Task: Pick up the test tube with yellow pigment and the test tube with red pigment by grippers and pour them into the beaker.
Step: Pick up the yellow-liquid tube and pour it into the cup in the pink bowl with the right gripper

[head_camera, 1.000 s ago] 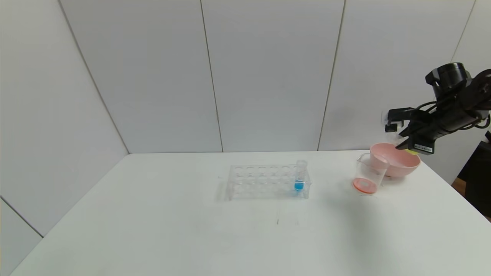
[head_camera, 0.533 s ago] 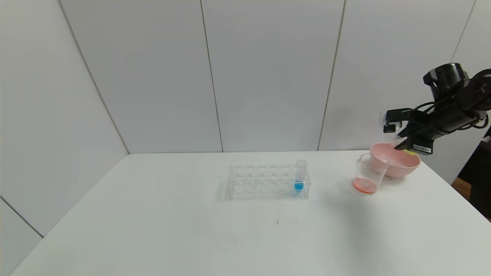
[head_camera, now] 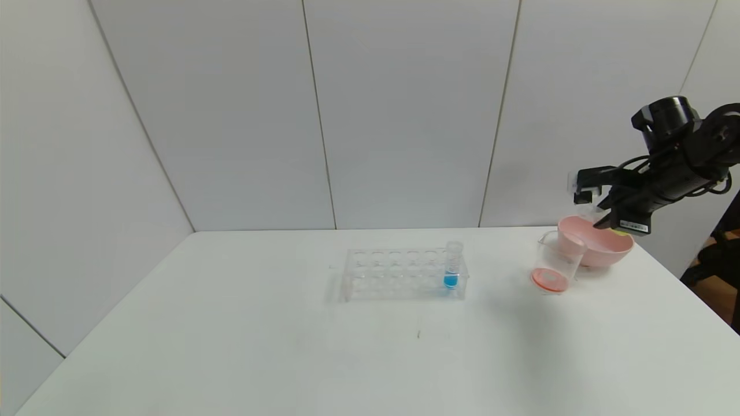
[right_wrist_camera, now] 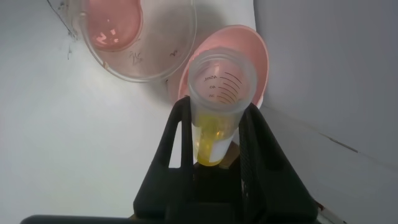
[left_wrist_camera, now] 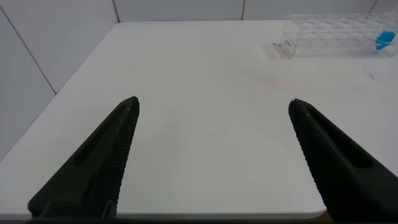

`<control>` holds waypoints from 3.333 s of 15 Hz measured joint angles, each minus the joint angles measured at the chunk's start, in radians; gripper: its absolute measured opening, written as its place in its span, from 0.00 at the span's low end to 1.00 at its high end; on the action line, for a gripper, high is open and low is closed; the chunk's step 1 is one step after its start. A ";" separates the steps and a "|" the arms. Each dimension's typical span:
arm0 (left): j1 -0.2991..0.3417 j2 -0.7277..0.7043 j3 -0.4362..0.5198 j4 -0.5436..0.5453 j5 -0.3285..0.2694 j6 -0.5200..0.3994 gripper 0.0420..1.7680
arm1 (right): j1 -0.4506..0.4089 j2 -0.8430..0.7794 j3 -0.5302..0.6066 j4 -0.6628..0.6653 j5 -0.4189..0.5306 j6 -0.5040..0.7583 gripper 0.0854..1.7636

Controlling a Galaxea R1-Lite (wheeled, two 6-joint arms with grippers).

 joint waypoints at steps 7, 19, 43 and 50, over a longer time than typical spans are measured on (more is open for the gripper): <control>0.000 0.000 0.000 0.000 0.000 0.000 0.97 | 0.004 0.001 0.000 0.000 -0.091 -0.031 0.24; 0.000 0.000 0.000 0.000 0.000 0.000 0.97 | 0.042 0.017 0.000 -0.003 -0.229 -0.071 0.24; 0.000 0.000 0.000 0.000 0.000 0.000 0.97 | 0.133 0.039 -0.001 -0.073 -0.512 -0.213 0.24; 0.000 0.000 0.000 0.000 0.000 0.000 0.97 | 0.159 0.039 -0.001 -0.087 -0.619 -0.275 0.24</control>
